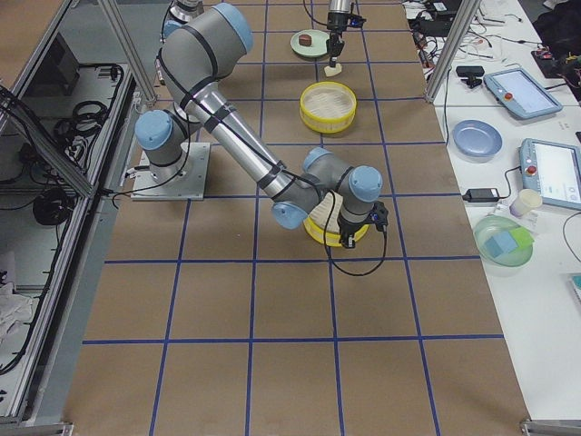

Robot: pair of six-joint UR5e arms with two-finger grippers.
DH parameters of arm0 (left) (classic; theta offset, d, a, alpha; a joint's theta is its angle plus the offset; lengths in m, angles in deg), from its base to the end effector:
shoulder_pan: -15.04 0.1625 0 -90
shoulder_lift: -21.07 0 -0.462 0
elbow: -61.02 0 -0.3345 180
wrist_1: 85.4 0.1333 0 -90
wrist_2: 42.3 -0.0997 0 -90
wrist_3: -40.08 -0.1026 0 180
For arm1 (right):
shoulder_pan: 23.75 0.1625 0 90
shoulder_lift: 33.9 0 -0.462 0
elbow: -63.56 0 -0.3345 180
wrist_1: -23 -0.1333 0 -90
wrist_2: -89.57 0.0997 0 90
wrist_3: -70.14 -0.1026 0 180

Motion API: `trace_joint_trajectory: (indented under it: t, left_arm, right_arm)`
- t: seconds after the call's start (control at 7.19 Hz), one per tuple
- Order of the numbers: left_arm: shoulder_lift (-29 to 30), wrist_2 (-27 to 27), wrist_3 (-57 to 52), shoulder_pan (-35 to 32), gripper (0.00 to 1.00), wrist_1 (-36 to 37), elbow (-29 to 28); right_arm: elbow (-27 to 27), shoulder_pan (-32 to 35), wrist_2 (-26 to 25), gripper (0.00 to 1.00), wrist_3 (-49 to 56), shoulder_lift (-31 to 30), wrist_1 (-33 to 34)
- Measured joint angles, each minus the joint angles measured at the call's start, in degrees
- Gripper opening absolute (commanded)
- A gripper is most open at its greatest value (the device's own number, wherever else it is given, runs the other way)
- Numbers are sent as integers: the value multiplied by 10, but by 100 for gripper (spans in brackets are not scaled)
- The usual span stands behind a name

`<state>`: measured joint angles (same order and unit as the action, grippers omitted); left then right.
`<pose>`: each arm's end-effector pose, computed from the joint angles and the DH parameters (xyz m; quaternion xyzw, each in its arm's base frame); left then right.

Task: Stack buns with steamer

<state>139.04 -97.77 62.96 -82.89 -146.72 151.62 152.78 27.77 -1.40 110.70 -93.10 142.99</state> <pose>-0.2738 -0.5781 0.3262 0.1239 -0.9469 -0.0780 0.2864 -0.2864 -0.5718 0.2894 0.0182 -0.9998 -0.0056 0.0064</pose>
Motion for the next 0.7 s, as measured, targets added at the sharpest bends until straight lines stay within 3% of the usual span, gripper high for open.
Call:
trace_joint_trajectory:
  t: [0.14, 0.28, 0.42, 0.7]
  left_arm:
    - [19, 9, 10, -4, 27, 13, 0]
    - [33, 10, 13, -5, 85, 18, 0]
    - [41, 9, 15, -6, 100, 20, 1]
    - [41, -10, 32, -6, 100, 18, 1]
  right_arm:
    - [-1, 3, -2, 0, -9, -9, -2]
    - [-1, 6, -4, 0, -17, -17, -5]
    - [-1, 9, -6, 0, -23, -24, -6]
    - [0, 14, -9, 0, -31, -34, -8]
